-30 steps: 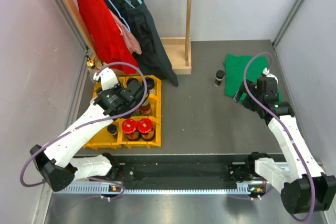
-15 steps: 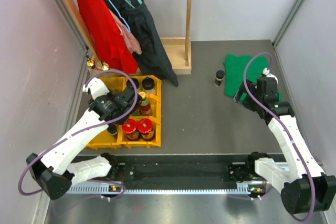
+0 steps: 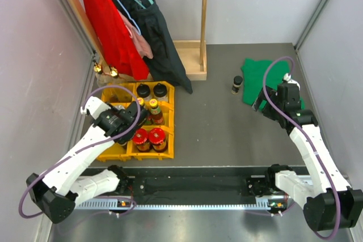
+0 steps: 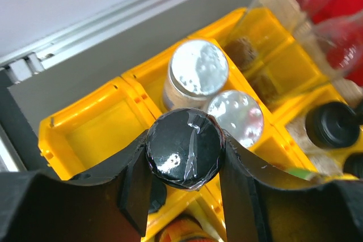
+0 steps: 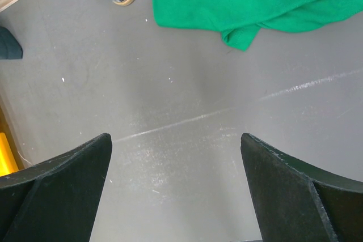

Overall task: Organize the condiment bottles
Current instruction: Adjust the bottle in the storage box.

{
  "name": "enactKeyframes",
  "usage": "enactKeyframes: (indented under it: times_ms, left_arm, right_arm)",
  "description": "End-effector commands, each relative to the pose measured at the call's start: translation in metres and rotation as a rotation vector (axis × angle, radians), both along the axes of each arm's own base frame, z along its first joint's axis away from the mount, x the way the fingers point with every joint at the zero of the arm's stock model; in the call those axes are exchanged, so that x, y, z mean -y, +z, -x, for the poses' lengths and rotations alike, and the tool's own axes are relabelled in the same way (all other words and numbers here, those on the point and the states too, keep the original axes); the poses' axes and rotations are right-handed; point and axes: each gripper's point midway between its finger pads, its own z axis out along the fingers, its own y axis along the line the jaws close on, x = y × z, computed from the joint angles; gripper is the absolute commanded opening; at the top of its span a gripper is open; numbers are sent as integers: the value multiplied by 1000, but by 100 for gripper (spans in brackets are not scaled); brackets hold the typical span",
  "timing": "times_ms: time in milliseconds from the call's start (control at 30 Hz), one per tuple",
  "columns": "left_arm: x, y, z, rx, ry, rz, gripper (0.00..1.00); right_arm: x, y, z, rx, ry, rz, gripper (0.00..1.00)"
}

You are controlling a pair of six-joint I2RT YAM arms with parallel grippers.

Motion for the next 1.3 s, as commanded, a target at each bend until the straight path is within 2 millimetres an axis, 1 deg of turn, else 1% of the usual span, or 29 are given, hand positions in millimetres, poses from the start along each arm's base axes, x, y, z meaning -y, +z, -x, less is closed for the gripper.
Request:
enactKeyframes:
  times_ms: [0, 167, 333, 600, 800, 867, 933, 1033, 1100, 1267]
  left_arm:
    - [-30, 0, 21, -128, 52, -158, 0]
    - [-31, 1, 17, -159, 58, -188, 0]
    - [-41, -16, 24, -189, 123, -179, 0]
    - [-46, -28, 28, -197, 162, -172, 0]
    - [-50, -46, 30, -231, 187, -187, 0]
    - [-50, -46, 31, -239, 193, -185, 0]
    - [-50, -47, 30, -213, 204, -166, 0]
    - [-44, -56, 25, -179, 187, -109, 1]
    - [-39, -66, 22, -172, 171, -79, 1]
    - [-39, -76, 22, -167, 184, -65, 3]
  right_arm:
    - [0, 7, -8, 40, 4, -1, 95]
    - [1, 7, -7, 40, 2, 0, 95]
    - [1, 7, -7, 44, 5, 2, 95]
    - [0, 6, -8, 44, 2, -3, 95]
    - [0, 5, -8, 40, 2, -1, 95]
    - [0, 5, -8, 41, 3, 0, 95]
    - [0, 6, -8, 43, 3, -3, 95]
    - [0, 5, -8, 40, 3, 0, 95]
    - [0, 5, -8, 40, 3, 0, 95]
    - [1, 5, -9, 41, 2, 0, 95]
